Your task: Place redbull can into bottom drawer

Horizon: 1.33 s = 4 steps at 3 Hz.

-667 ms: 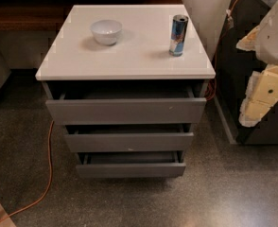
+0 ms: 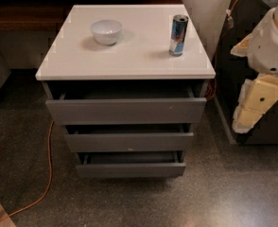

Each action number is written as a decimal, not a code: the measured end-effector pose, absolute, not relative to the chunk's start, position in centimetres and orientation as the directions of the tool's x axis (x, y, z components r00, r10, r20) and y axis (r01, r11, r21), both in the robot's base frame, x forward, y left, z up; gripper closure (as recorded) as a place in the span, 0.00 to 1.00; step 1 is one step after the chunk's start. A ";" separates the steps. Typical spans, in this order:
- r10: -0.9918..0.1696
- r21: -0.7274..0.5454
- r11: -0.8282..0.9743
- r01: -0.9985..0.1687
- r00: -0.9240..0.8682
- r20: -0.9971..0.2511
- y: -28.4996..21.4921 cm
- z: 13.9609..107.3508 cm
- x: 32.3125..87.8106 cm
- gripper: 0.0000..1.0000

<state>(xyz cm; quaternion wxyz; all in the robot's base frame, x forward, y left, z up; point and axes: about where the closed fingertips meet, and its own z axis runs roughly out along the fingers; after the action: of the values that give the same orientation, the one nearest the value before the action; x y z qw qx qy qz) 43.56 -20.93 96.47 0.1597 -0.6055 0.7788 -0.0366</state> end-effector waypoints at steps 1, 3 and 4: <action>-0.955 -0.255 0.260 -0.931 -0.209 -0.208 -19.7 93.8 43.0 0.00; -0.956 -0.280 0.211 -0.936 -0.137 -0.260 -17.8 88.2 42.9 0.00; -0.963 -0.319 0.114 -0.941 -0.025 -0.269 -17.6 84.0 43.9 0.00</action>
Offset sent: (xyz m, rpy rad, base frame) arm -0.0122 0.0376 -0.0981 0.0554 -0.0198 0.0559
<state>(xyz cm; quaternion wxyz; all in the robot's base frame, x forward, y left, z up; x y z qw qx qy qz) 43.87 -17.64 83.97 0.2121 -0.6651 0.7155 -0.0261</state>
